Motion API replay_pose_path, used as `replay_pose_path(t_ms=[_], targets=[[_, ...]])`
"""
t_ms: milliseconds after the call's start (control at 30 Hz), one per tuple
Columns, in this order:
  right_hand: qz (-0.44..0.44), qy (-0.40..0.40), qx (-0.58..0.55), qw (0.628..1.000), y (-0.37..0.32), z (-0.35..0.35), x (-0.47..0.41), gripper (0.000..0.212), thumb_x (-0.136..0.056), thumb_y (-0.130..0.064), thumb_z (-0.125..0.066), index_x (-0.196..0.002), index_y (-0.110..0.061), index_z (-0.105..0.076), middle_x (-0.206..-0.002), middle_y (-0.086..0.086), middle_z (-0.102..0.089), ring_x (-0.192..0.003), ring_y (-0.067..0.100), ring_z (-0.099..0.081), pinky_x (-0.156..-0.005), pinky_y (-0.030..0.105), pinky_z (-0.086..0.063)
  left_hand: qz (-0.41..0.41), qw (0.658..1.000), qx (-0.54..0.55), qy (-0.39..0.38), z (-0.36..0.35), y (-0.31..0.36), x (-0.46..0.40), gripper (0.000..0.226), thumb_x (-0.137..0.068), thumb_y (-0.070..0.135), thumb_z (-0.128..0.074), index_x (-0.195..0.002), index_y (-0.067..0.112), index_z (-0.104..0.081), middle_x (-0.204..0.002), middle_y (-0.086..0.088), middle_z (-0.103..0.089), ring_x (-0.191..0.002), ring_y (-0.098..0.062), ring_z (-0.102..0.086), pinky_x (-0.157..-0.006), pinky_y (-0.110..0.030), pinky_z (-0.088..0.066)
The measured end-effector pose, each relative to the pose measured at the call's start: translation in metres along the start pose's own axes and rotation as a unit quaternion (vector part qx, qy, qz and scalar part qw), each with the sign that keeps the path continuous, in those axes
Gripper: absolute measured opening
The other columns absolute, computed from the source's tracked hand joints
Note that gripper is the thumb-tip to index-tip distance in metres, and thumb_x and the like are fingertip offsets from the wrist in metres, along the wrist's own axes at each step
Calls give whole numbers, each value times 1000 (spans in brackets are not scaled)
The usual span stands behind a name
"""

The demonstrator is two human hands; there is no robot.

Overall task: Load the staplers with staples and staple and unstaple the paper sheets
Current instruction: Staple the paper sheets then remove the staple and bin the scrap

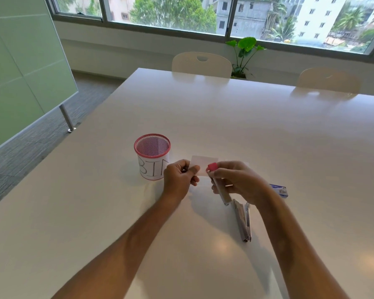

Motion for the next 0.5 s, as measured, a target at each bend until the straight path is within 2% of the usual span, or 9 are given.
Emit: replay_pose_path(t_ms=[67, 133, 200, 300, 367, 433, 500], targets=[[5, -20, -68, 997, 1, 3, -2, 34, -80, -23, -71, -110, -7, -66, -92, 14, -64, -76, 26, -69, -69, 31, -58, -2, 1000, -4, -2, -1, -1, -1, 12, -86, 19, -68, -89, 8, -70, -70, -7, -71, -57, -18, -67, -61, -32, -59], [15, -32, -102, 994, 0, 8, -2, 44, -76, -27, -73, -114, -7, -64, -96, 12, -64, -72, 25, -68, -62, 27, -57, -8, 1000, -9, -8, -3, -1, -1, 11, -85, 19, -69, -86, 8, -70, -66, -6, -70, -55, -16, -65, -59, -29, -57], [33, -23, -83, 996, -3, 14, -2, 40, -78, -25, -72, -114, -9, -65, -88, 5, -66, -63, 19, -63, -52, 22, -51, -10, 1000, -15, -16, -5, -2, -1, 11, -85, 19, -69, -82, 8, -69, -62, -5, -69, -54, -15, -64, -57, -27, -55], [40, 38, -8, 998, -6, 27, -6, 22, -84, -23, -70, -104, -14, -70, -69, -3, -61, -54, 13, -51, -43, 19, -38, -12, 1000, -12, -15, -4, -1, -2, 12, -85, 17, -69, -80, 6, -69, -61, -5, -68, -52, -15, -63, -55, -27, -54], [35, 75, 44, 996, -13, 33, -7, 25, -83, -36, -71, -96, -14, -73, -61, -4, -49, -51, 12, -45, -40, 19, -33, -16, 1000, -8, -17, -4, 0, -3, 12, -85, 16, -69, -80, 5, -69, -61, -6, -68, -51, -16, -62, -56, -29, -55], [30, 87, 121, 988, -24, 34, -9, 37, -76, -50, -69, -90, -17, -74, -55, -5, -45, -48, 11, -41, -41, 20, -33, -20, 1000, -8, -18, -3, 1, -2, 12, -85, 16, -69, -81, 5, -69, -64, -8, -68, -52, -17, -63, -57, -32, -57], [36, 95, 253, 962, -38, 33, -14, 35, -76, -52, -68, -89, -20, -74, -61, -5, -57, -53, 11, -47, -50, 23, -43, -24, 999, -7, -20, -3, 3, 0, 12, -86, 16, -69, -84, 4, -69, -67, -9, -69, -54, -18, -63, -58, -32, -58]])
Point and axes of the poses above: each hand's wrist, its own x-axis away from the middle knuckle, its own z-axis out of the back of the hand, y = z × x, the point moved 7 cm from there along -x, towards the middle knuckle
